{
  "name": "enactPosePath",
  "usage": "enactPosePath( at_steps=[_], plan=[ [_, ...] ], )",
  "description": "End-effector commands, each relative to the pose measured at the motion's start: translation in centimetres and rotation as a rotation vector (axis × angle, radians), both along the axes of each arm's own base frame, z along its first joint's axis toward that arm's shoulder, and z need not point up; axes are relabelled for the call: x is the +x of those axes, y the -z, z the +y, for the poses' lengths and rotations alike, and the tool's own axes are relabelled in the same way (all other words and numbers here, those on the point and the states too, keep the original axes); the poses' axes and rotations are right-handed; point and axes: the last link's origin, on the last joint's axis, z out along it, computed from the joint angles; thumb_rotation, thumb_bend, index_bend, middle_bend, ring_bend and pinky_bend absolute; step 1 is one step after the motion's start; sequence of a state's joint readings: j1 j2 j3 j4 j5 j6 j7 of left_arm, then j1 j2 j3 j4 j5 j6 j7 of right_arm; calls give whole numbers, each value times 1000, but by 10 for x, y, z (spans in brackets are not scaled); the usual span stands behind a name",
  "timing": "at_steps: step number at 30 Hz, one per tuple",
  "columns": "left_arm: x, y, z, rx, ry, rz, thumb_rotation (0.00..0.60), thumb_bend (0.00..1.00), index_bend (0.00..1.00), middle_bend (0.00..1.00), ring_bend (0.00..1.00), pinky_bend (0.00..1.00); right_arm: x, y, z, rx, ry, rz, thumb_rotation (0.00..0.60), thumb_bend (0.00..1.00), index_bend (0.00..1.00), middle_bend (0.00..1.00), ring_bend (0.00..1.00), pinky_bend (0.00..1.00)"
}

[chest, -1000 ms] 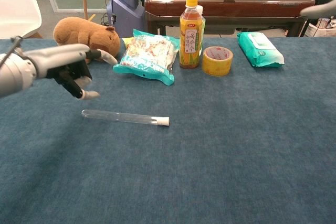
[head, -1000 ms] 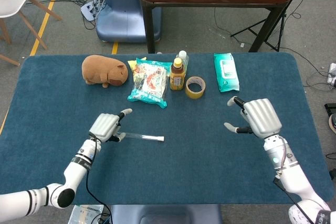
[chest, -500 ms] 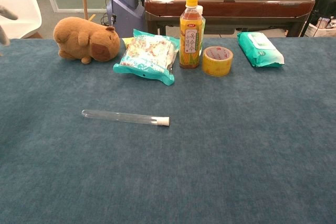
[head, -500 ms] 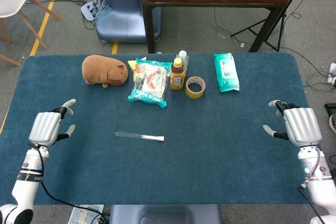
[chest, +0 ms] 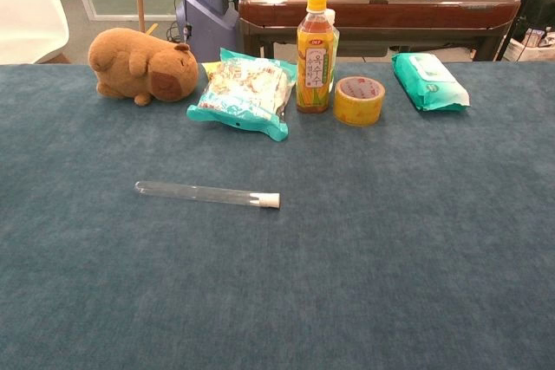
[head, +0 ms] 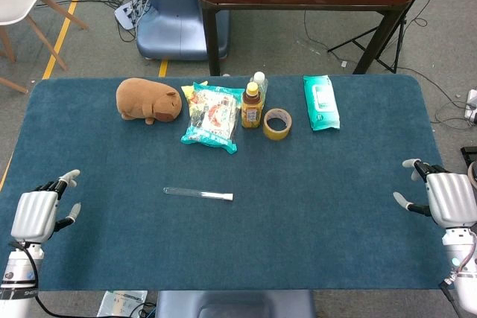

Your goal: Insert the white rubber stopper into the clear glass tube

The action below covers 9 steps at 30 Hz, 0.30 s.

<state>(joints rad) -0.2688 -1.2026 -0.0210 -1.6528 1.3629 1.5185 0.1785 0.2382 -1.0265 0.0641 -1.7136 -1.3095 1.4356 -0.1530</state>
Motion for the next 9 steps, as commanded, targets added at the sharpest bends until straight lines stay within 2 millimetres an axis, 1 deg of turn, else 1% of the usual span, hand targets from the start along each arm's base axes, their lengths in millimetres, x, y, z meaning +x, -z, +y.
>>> enactPosePath(
  at_steps=[1,9],
  plan=[
    [-1,0,-5,1,-3,-1,600,310,228,373,406,469,-5,-1,1,14,17,-14,538,185,337,500,474,656],
    [-2,3,-9,-8,-21,16,600,310,239,373,406,468,-7,9,1,61,28,-30,536,186,337,500,473,656]
  ],
)
